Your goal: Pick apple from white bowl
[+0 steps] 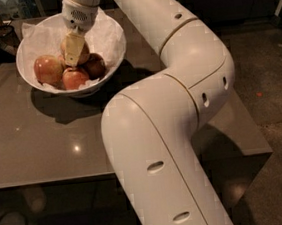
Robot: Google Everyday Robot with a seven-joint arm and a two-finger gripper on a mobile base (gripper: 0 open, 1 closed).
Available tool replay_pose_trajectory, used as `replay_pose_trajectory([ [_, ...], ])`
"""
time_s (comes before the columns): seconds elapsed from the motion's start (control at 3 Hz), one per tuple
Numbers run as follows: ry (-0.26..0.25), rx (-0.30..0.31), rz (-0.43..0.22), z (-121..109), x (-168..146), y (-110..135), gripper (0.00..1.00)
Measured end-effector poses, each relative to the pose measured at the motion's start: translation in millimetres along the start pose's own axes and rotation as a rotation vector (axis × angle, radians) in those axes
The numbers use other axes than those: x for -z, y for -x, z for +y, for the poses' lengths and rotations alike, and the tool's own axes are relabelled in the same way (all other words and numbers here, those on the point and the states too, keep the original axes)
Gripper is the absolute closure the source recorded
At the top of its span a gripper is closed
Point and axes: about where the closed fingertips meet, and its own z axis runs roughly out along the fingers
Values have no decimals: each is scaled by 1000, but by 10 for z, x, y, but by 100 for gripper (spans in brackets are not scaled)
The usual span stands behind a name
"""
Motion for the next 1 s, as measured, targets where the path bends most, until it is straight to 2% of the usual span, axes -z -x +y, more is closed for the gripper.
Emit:
replay_pose_trajectory([
  [0.33,-22,-11,-14,-22,58,78,100],
  [0.67,-54,-30,-44,91,402,215,100],
  [1.0,-55,13,-116,265,722,396,100],
])
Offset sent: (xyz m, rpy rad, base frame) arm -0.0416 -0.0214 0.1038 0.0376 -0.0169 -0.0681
